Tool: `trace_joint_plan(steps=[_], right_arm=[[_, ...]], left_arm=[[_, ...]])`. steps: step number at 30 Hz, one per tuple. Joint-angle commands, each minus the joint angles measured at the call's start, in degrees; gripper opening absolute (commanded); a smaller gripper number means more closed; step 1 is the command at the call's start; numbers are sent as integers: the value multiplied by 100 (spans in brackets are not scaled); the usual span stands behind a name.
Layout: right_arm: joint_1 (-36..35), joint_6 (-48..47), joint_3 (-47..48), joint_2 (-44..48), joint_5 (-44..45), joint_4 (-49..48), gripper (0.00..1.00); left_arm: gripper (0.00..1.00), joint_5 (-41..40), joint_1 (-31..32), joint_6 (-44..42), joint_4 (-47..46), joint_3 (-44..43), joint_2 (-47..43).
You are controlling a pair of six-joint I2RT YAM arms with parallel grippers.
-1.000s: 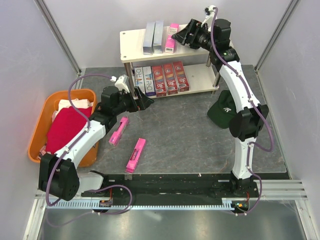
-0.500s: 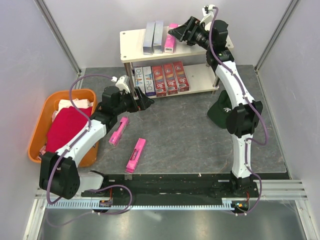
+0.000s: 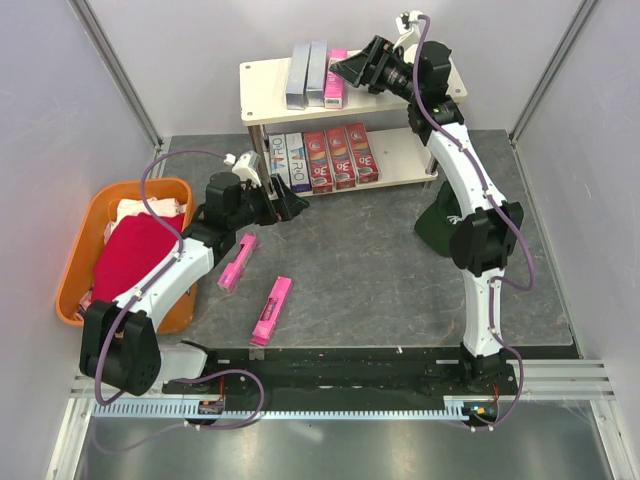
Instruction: Place and organize the toothpastes onto the shelf
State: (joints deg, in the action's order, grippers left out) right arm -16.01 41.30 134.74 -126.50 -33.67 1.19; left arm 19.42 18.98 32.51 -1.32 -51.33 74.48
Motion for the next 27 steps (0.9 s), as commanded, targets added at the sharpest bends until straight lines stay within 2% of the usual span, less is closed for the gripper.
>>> trace_joint_plan(steps=[1, 5, 12, 17, 20, 27], right_arm=[[1, -174, -403, 256, 211, 127, 87], [19, -481, -1036, 993, 572, 232, 88], [2, -711, -2863, 2347, 976, 145, 88], [-33, -641, -4311, 3367, 1064, -84, 88], [-112, -544, -5138, 3930, 1161, -408, 88], [-403, -684, -6099, 4598, 1354, -234, 88]], left_arm=[[99, -236, 0, -166, 96, -140, -30], [99, -667, -9, -359, 571, -211, -74], [99, -1651, 9, -755, 1467, -334, -82], [98, -1512, 61, -729, 1600, 17, -214], [96, -1660, 298, -667, 1688, 298, -215], [92, -2609, 1466, -484, 2197, 571, 180]])
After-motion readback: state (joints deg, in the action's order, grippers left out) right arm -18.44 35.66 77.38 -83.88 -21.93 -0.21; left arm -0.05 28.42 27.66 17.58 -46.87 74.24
